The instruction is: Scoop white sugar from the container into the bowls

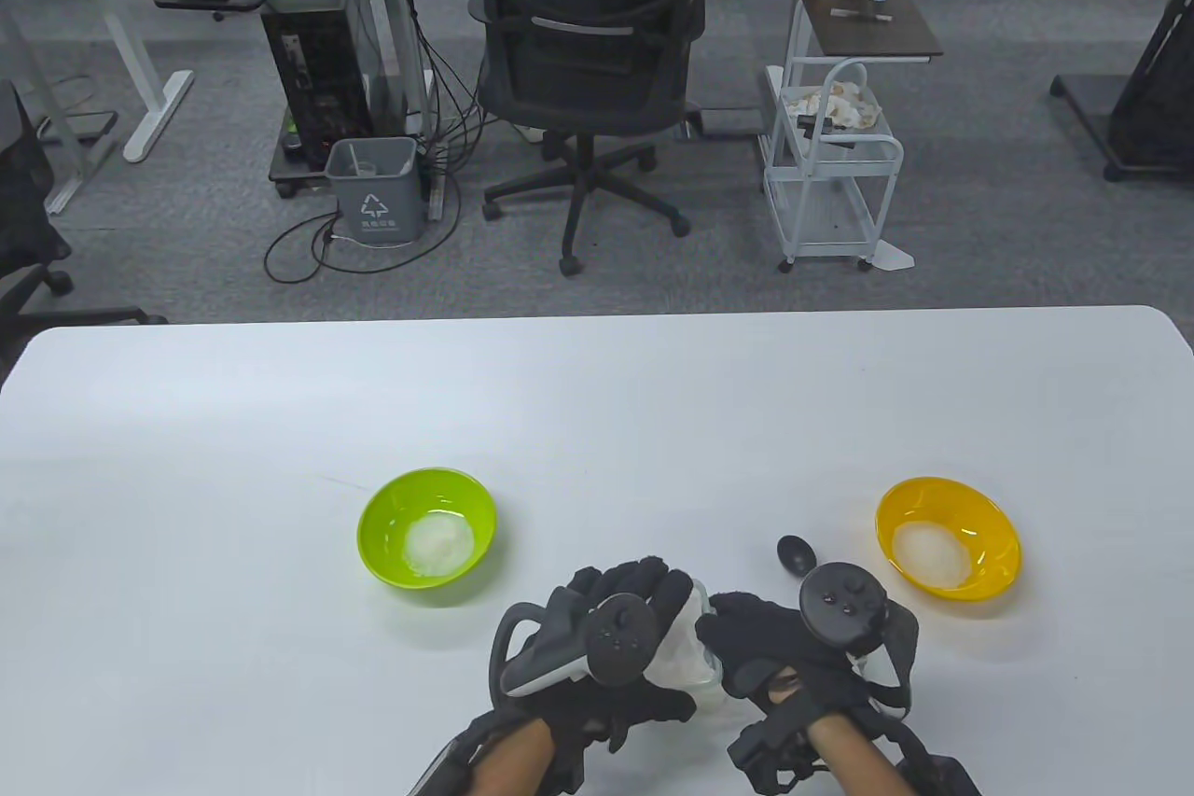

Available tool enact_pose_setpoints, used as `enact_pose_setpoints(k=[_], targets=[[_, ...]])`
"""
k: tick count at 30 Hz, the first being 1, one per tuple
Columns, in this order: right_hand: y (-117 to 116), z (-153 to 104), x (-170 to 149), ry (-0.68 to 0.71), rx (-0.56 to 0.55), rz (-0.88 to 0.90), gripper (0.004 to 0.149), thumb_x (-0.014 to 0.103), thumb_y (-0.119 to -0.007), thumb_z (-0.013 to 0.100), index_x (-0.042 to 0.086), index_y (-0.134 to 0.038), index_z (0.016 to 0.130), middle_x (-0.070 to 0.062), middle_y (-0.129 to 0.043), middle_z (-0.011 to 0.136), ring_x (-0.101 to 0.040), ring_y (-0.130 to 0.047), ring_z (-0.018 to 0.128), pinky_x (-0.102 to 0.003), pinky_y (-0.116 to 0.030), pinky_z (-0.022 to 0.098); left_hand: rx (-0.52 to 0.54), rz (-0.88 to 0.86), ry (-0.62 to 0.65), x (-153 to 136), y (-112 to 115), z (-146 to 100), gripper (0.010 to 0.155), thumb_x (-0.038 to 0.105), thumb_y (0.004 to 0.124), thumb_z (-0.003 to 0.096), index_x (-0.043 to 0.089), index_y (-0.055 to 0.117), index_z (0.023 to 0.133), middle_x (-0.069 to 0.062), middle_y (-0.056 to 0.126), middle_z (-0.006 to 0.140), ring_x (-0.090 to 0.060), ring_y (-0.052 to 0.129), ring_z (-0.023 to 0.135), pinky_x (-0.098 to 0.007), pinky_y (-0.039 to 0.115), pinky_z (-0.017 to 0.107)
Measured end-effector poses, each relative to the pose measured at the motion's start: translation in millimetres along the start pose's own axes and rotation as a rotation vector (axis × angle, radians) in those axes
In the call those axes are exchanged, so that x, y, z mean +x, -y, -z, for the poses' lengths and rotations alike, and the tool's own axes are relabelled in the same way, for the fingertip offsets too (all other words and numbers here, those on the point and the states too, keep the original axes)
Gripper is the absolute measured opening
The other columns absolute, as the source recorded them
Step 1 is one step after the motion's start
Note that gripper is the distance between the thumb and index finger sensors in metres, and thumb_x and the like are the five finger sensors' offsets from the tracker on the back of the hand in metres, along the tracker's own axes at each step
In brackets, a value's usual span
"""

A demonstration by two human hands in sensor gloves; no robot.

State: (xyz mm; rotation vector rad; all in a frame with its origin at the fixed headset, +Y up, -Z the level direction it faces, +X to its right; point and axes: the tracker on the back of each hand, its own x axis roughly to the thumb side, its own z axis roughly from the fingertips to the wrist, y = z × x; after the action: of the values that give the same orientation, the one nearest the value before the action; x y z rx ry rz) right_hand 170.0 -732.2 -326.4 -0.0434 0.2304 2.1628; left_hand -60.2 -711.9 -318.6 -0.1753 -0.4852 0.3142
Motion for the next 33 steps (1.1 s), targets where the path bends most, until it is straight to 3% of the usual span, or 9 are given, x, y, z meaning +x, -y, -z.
enact_pose_setpoints(k=[5,9,12,17,21,24,27,33], targets=[[5.1,2.6,-9.7,-0.037,-0.015,0.06,0.053,0.049,-0.081,0.046,0.017,-0.081,0.088,-0.009,-0.101,0.063,-0.017,-0.105,0.033,-0.041,-0.084,0.044,0.066,-0.245,-0.136,-37.0,7.7,-2.1,0.095,0.073,0.069,0.0359,0.036,0.029,0.114,0.001,0.037,0.123,-0.027,0.057,0.117,-0.057,0.042,0.086],[4.8,4.0,-13.8,-0.067,-0.027,0.112,0.052,0.049,-0.08,0.046,0.018,-0.079,0.089,-0.009,-0.1,0.065,-0.017,-0.104,0.034,-0.041,-0.084,0.045,0.005,-0.475,-0.211,-56.2,18.1,0.4,0.083,0.067,0.069,0.0409,0.034,0.042,0.112,0.009,0.077,0.105,-0.015,0.094,0.088,-0.048,0.069,0.075],[3.3,6.9,-18.8,-0.09,-0.016,0.091,0.052,0.05,-0.079,0.047,0.019,-0.078,0.089,-0.007,-0.099,0.065,-0.016,-0.104,0.035,-0.04,-0.083,0.046,-0.042,-0.574,-0.24,-60.4,21.4,4.2,0.074,0.059,0.07,0.0445,0.033,0.049,0.11,0.013,0.089,0.091,-0.01,0.102,0.072,-0.043,0.077,0.067],[2.6,10.7,-31.8,-0.19,0.032,0.173,0.05,0.052,-0.082,0.045,0.025,-0.078,0.086,-0.006,-0.096,0.064,-0.018,-0.1,0.035,-0.042,-0.08,0.049,-0.056,-0.543,-0.32,-59.8,26.7,7.6,0.068,0.059,0.073,0.0428,0.031,0.063,0.103,0.016,0.095,0.078,-0.004,0.106,0.06,-0.039,0.082,0.061],[6.0,13.0,-42.1,-0.234,0.039,0.193,0.043,0.051,-0.086,0.043,0.028,-0.081,0.079,-0.003,-0.097,0.058,-0.016,-0.097,0.028,-0.042,-0.081,0.047,-0.066,-0.658,-0.364,-66.3,28.6,6.3,0.062,0.064,0.076,0.0401,0.033,0.073,0.094,0.021,0.098,0.07,-0.004,0.108,0.052,-0.038,0.085,0.057],[5.1,13.8,-44.1,-0.259,0.051,0.256,0.042,0.049,-0.088,0.042,0.026,-0.084,0.077,-0.003,-0.1,0.052,-0.015,-0.098,0.023,-0.041,-0.083,0.043,-0.05,-0.59,-0.445,-68.2,30.7,6.3,0.061,0.066,0.078,0.0367,0.032,0.079,0.087,0.023,0.101,0.062,-0.003,0.112,0.044,-0.036,0.089,0.05],[5.2,14.2,-43.5,-0.263,0.026,0.159,0.04,0.05,-0.089,0.042,0.025,-0.085,0.074,-0.002,-0.101,0.049,-0.013,-0.098,0.018,-0.04,-0.085,0.04,-0.048,-0.572,-0.505,-68.6,32.7,8.0,0.054,0.065,0.08,0.0361,0.035,0.083,0.081,0.027,0.102,0.054,-0.001,0.112,0.035,-0.034,0.092,0.044],[-0.7,13.4,-39.3,-0.259,-0.043,-0.005,0.041,0.048,-0.088,0.043,0.023,-0.085,0.076,-0.004,-0.102,0.05,-0.013,-0.101,0.018,-0.04,-0.085,0.039,-0.008,-0.379,-0.548,-62.8,31.7,12.5,0.054,0.064,0.082,0.0367,0.035,0.084,0.082,0.026,0.104,0.053,0.002,0.113,0.032,-0.032,0.093,0.041]])
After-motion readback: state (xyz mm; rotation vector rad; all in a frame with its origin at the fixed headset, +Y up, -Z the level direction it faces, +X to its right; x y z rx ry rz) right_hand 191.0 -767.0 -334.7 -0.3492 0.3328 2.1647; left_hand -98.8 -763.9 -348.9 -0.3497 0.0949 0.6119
